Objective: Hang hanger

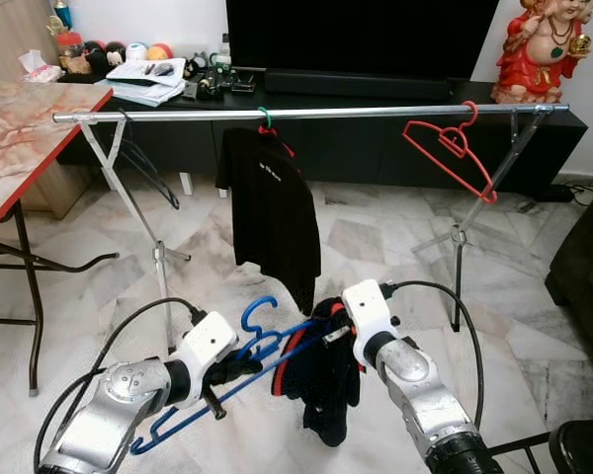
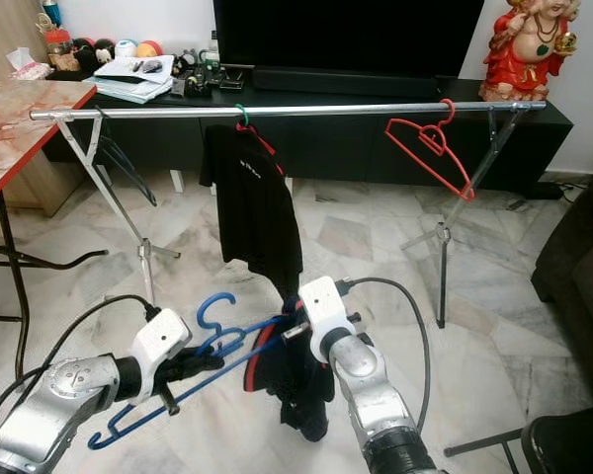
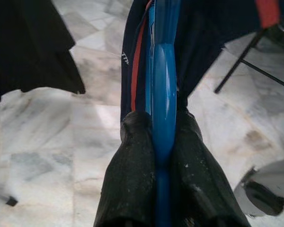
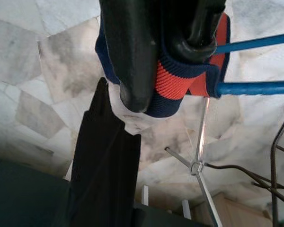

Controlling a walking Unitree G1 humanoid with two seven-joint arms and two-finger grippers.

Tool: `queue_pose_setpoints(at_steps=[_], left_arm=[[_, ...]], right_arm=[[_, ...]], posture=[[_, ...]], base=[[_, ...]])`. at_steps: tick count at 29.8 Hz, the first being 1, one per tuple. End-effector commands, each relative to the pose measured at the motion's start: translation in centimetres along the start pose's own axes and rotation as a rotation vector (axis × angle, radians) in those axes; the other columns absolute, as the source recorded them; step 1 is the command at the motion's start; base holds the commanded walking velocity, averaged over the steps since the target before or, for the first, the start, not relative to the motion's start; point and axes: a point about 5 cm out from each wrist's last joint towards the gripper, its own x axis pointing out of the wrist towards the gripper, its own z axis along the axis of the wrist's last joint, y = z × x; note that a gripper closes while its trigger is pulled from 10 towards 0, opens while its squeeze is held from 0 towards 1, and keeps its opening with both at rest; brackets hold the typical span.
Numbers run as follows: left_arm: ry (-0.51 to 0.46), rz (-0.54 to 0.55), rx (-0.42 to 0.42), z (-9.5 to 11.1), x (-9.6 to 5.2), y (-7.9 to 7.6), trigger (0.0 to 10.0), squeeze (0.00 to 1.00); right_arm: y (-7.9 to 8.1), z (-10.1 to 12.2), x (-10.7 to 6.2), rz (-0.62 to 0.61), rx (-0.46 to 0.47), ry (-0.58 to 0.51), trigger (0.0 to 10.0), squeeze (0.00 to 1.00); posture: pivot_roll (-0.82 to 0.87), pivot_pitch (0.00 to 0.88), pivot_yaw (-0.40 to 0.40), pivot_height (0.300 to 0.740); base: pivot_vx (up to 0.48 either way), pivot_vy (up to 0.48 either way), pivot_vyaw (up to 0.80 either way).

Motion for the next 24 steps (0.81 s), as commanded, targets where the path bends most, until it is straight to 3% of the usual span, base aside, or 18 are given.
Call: queue_pose_setpoints(at_steps=[1,9,17,24], left_arm=[[-0.025,0.015,0.006,0.5,-0.1,0.3,10.0,0.00],[-0.064,-0.076,-0.013,1.3,-0.4,-0.5,10.0,0.00],[-0.104,-0.119,-0.052,1.9,-0.4,-0.8,10.0,0.00],[-0.130,-0.122,-0.069,2.3,-0.3,-0.9,10.0,0.00]], right_arm=[[-0.1,0.4,-0.3,-0.004,0.000,-0.009,10.0,0.00],[0.6,2.6,-1.0,0.078,-0.059,-0.074,10.0,0.00],[2.6,6.1,-2.1,0.283,-0.156,-0.227,10.0,0.00],[4.0,7.4,-3.3,0.420,-0.120,-0.314,10.0,0.00]], posture=[[0.01,0.088,-0.028,0.740],[0.01,0.080,-0.022,0.740],[0.01,0.079,-0.023,0.740],[0.01,0.087,-0.024,0.740]], base=[[0.000,0.000,0.00],[0.000,0.000,0.00],[0.000,0.000,0.00],[0.000,0.000,0.00]])
